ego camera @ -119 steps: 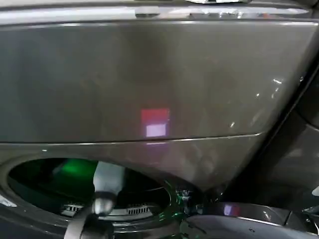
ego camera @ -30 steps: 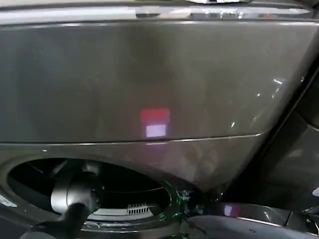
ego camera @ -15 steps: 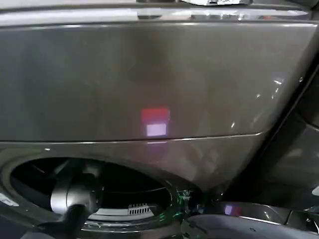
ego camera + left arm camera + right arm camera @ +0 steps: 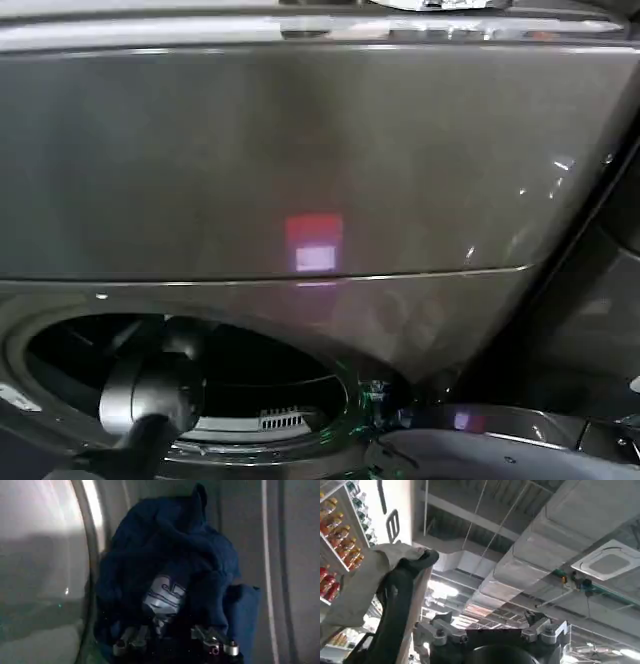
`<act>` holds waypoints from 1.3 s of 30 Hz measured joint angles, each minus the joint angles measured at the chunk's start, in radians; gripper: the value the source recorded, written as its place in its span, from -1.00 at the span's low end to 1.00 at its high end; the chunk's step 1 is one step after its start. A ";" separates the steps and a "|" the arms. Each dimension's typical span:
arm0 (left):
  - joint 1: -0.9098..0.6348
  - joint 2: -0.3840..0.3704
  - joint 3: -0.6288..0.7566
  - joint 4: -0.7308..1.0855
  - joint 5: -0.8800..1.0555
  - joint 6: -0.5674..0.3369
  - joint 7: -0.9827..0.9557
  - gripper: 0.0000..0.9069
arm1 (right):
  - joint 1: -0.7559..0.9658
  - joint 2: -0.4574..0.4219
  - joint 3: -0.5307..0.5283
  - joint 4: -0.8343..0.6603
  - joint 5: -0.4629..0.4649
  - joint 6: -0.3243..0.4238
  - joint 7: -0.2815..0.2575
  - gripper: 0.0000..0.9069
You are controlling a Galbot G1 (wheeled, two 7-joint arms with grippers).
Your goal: Grasp the clothes from the dryer.
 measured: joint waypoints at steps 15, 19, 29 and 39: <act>0.065 -0.021 0.034 -0.119 -0.243 0.030 -0.162 -1.00 | -0.003 0.007 0.005 0.010 0.000 -0.002 -0.002 1.00; 0.106 -0.031 0.047 -0.205 -0.378 0.074 -0.307 -1.00 | -0.002 0.012 0.008 0.017 -0.001 -0.002 -0.002 1.00; 0.271 -0.068 0.074 -0.483 -0.736 0.262 -0.696 -1.00 | 0.010 0.025 0.001 0.035 -0.005 0.005 -0.013 1.00; 0.433 -0.090 0.099 -0.748 -0.985 0.400 -0.984 -1.00 | 0.017 0.028 -0.007 0.043 -0.011 0.006 -0.026 1.00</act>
